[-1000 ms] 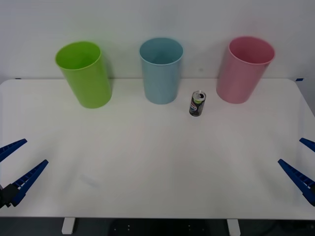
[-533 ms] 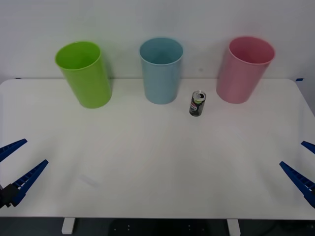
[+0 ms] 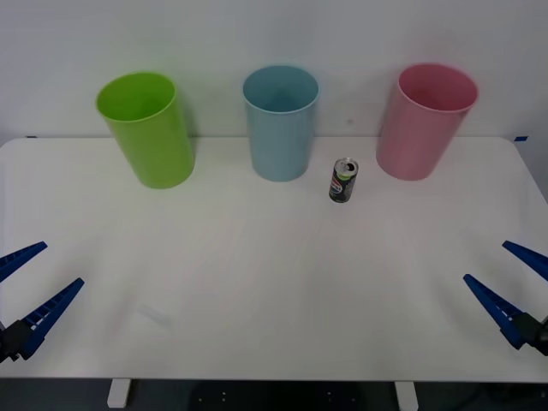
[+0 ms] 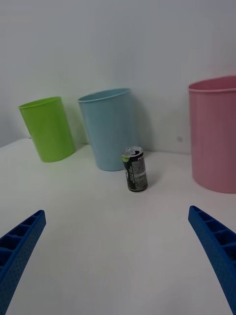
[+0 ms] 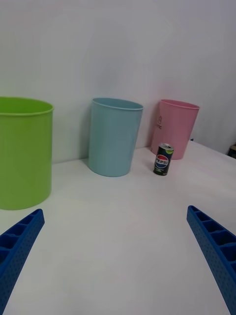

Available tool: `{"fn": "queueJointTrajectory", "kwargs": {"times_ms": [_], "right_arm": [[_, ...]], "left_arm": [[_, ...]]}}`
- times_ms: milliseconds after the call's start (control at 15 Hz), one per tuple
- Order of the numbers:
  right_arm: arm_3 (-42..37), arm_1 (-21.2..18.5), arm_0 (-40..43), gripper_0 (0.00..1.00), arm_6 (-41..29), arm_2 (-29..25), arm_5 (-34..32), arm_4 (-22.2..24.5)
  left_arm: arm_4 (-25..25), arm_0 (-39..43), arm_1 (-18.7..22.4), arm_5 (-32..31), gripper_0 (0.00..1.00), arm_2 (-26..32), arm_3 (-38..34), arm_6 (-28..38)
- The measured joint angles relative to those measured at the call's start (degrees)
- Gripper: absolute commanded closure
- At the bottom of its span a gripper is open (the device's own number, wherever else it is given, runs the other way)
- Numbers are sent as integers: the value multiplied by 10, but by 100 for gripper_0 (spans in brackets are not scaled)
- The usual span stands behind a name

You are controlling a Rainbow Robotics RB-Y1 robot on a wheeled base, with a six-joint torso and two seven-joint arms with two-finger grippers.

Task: Grasp the object on the table and drop it into the matching bin: aluminum can to the light blue bin, PET bottle to the pink bin.

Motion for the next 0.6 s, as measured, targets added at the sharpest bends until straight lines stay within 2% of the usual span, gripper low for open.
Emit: {"fn": "queueJointTrajectory", "kwargs": {"times_ms": [200,400,600], "right_arm": [[14,0,-21,0,18,24,31,15],[58,1,-62,0,38,38,34,30],[82,1,-89,0,91,61,64,31]], "left_arm": [[0,0,0,0,0,0,0,0],[0,0,0,0,0,0,0,0],[0,0,0,0,0,0,0,0]]}}
